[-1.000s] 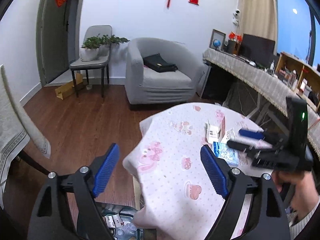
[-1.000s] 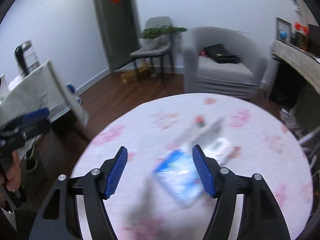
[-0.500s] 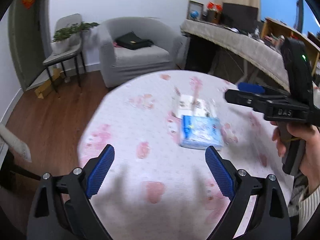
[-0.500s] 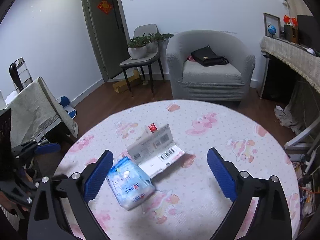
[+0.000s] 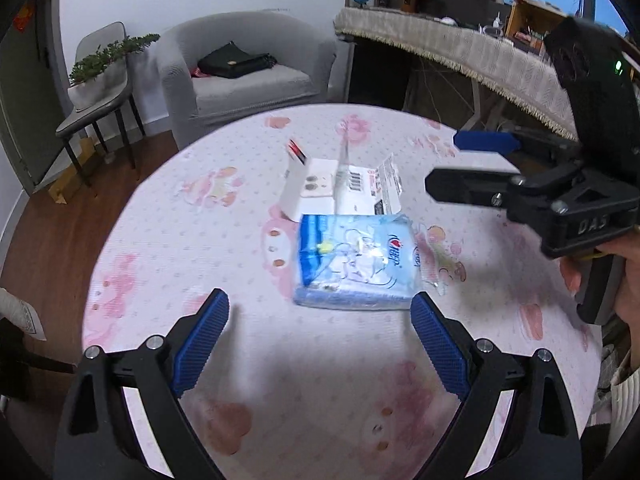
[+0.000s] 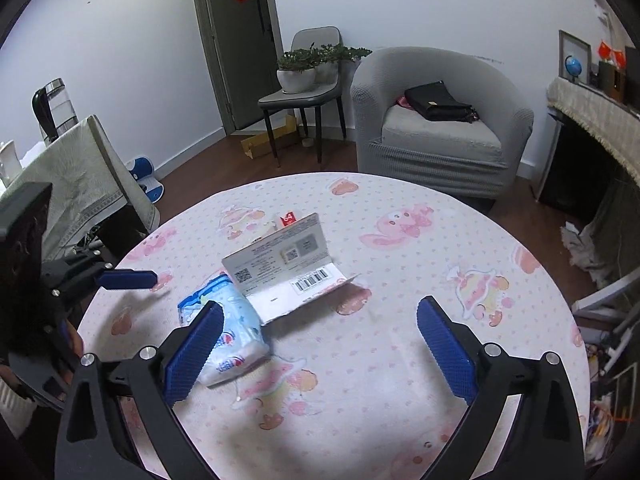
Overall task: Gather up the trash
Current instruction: 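Close the left tool on the blue tissue pack and lift it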
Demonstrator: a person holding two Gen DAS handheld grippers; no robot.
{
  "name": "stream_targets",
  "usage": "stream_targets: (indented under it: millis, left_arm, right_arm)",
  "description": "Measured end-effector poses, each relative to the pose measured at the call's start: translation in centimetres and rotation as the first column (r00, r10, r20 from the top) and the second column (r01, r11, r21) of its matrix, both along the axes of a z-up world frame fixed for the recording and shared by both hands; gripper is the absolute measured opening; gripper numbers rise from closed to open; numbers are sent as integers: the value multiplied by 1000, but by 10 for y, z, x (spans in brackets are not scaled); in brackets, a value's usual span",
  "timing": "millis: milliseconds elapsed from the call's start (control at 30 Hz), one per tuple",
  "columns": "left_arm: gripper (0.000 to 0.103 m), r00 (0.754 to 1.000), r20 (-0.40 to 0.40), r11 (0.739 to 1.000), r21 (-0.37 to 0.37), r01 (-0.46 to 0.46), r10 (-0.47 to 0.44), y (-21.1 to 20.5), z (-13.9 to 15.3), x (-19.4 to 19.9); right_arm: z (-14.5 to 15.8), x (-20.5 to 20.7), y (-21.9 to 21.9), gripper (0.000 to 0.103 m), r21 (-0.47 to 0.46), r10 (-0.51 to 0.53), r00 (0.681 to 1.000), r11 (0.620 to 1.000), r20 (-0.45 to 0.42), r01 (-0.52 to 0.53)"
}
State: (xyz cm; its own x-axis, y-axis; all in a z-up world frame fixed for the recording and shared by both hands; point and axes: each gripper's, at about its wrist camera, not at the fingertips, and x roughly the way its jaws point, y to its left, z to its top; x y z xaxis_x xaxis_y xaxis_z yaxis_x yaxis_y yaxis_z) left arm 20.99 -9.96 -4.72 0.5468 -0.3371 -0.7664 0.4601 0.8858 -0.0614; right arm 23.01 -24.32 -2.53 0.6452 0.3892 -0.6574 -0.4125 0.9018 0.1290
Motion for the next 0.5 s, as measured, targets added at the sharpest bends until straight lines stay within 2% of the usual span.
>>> stream_targets:
  millis: [133,500]
  left_arm:
    - [94,1000,-11,1000,7,13,-13,-11,-4,5]
    - [95,999,-34,1000,19,7,-6,-24,-8,12]
  right_arm:
    - [2,1,-6,98,29,-5,1000,1000,1,5]
    - [-3,5,-4,98,11,10,1000,1000,-11,-10]
